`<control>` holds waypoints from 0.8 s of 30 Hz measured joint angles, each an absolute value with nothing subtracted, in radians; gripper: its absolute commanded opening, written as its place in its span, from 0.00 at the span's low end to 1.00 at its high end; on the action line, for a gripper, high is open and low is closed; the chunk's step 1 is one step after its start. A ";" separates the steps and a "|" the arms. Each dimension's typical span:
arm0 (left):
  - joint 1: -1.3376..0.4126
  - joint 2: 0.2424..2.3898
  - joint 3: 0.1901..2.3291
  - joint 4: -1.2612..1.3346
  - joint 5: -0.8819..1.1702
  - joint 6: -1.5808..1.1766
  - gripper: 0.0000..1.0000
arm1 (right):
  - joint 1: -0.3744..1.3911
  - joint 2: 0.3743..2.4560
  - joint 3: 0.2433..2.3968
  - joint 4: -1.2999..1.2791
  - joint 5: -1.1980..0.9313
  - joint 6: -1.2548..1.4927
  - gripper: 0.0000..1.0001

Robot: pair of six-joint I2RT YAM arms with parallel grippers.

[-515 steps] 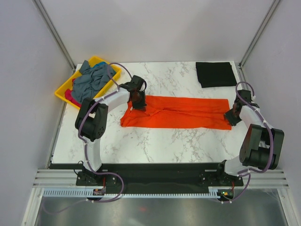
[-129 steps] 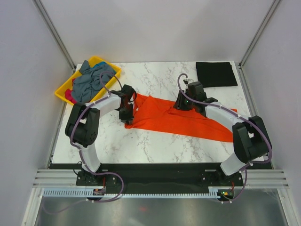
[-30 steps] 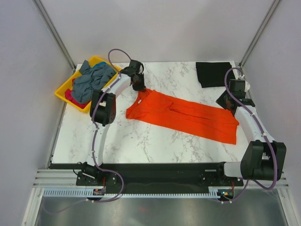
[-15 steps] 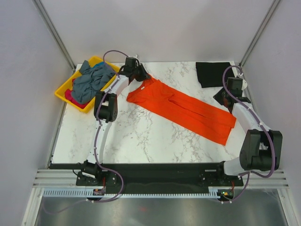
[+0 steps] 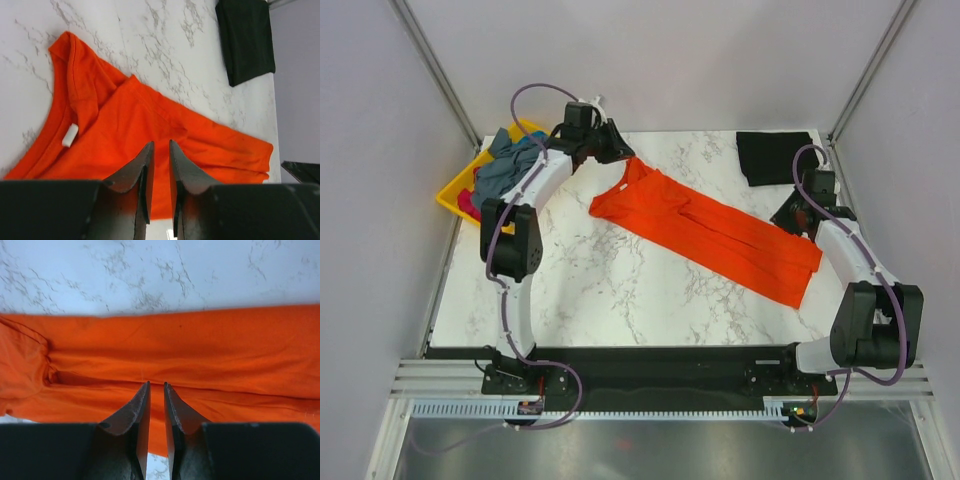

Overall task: Fold and stack the t-shirts
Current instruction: Fold the tshirt

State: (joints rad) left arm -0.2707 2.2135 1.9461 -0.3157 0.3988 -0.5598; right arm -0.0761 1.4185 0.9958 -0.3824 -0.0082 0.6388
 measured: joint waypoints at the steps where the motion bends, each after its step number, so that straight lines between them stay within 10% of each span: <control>1: -0.272 2.170 1.915 -0.324 0.397 -0.550 0.25 | -0.076 1.419 0.993 -0.402 -0.017 0.629 0.24; 12: -0.286 1.956 1.454 -0.421 0.214 -0.504 0.21 | -0.076 1.417 0.801 -0.536 -0.024 0.594 0.22; 24: -0.284 2.123 1.560 -0.508 0.015 -0.480 0.20 | -0.076 1.411 0.713 -0.512 0.062 0.610 0.20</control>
